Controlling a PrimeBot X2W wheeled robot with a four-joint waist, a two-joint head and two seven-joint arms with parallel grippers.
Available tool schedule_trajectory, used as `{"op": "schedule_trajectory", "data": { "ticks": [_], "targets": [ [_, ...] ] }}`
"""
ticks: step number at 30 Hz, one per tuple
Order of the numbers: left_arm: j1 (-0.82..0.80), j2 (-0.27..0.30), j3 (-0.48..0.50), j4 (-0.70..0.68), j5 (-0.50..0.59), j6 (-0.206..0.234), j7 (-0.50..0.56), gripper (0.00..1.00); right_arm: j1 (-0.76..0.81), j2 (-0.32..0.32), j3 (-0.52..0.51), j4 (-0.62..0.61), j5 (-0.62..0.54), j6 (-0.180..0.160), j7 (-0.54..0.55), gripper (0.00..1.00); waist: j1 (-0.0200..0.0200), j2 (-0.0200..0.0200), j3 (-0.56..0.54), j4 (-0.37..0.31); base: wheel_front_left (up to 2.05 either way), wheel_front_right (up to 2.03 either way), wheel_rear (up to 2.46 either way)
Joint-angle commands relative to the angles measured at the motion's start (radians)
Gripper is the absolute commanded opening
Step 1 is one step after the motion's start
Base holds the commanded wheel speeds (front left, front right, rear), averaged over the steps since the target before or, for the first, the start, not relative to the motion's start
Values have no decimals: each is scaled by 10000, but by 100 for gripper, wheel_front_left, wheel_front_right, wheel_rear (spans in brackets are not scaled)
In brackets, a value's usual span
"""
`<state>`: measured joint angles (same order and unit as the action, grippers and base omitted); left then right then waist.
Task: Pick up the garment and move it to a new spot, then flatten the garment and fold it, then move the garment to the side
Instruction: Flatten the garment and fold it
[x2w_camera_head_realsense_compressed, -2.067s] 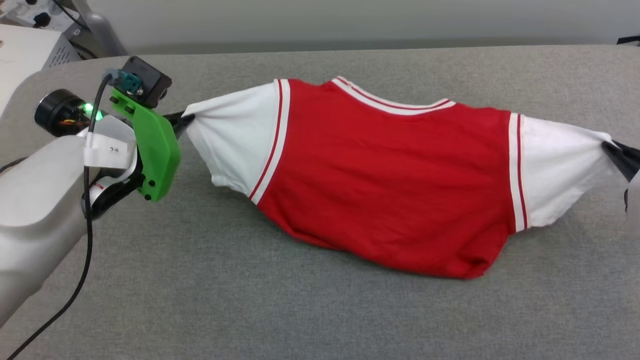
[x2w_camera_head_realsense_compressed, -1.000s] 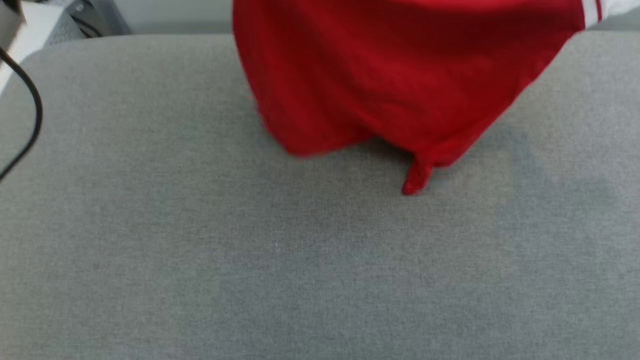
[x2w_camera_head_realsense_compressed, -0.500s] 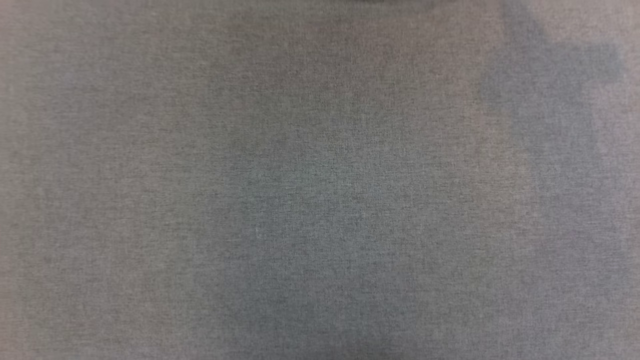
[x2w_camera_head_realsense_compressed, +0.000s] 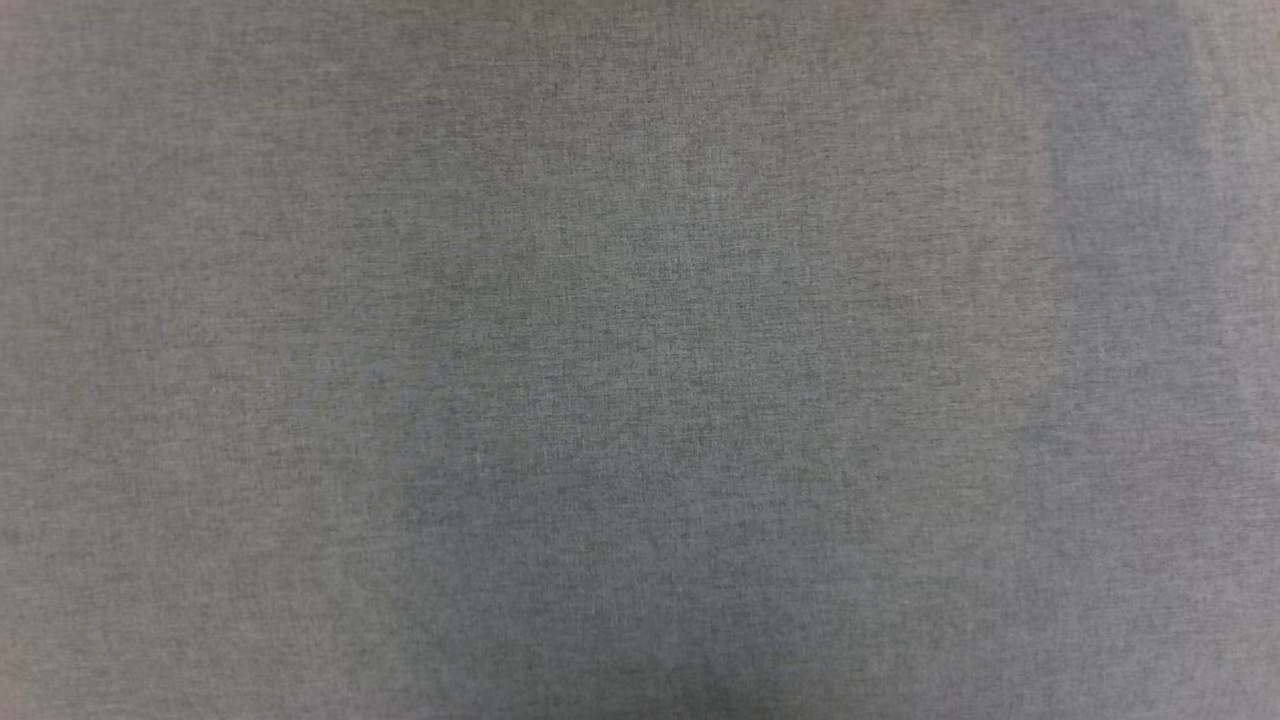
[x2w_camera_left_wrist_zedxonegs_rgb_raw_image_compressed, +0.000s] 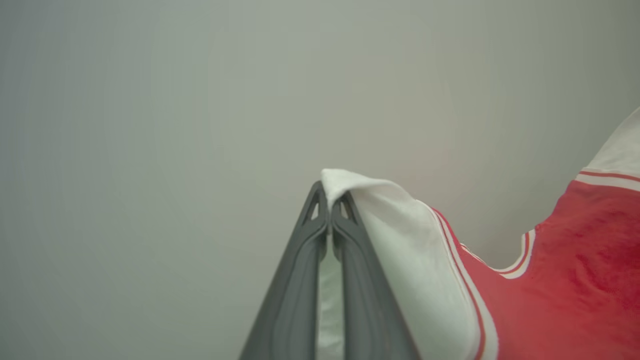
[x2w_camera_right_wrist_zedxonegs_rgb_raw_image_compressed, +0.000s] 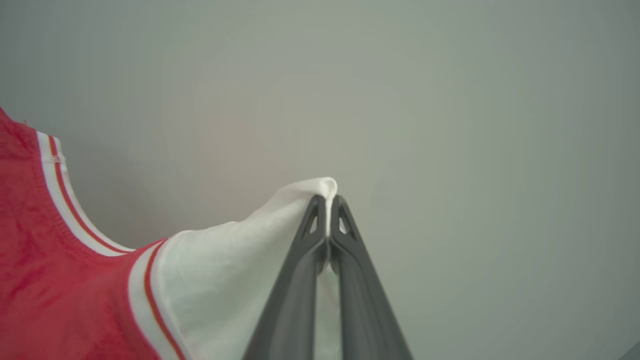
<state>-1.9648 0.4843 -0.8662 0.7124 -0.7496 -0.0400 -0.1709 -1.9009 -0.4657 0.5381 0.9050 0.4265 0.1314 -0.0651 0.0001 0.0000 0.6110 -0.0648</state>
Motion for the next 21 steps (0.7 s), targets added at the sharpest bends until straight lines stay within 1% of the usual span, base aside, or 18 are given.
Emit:
{"op": "schedule_trajectory", "data": {
  "ticks": [1,7,11,15,18,21],
  "targets": [
    [337,0,13,102,-161,-49,-118,0,229,72,129,135,12,-7,-171,0,-1,0,60,-12,0,0,0],
    [1669,243,-26,365,-403,-271,-586,0,1300,482,538,725,465,-7,-933,0,-1,0,-233,-21,0,0,0],
    [2951,404,36,483,-688,-445,-797,0,2394,780,875,836,910,-7,-1428,0,-1,0,-697,-24,0,0,0],
    [4247,563,278,456,-994,-487,-882,0,3586,995,1053,755,1521,-7,-1699,0,-1,0,-1161,-119,0,0,0],
    [5203,549,431,546,-1216,-546,-898,0,4514,1133,1201,718,1940,-7,-1796,0,-1,0,-1512,-128,0,0,0],
    [6343,479,868,392,-1258,-606,-903,0,5501,1158,1384,631,2275,-7,-1877,0,-1,0,-1899,-71,0,0,0]
  ]
}}
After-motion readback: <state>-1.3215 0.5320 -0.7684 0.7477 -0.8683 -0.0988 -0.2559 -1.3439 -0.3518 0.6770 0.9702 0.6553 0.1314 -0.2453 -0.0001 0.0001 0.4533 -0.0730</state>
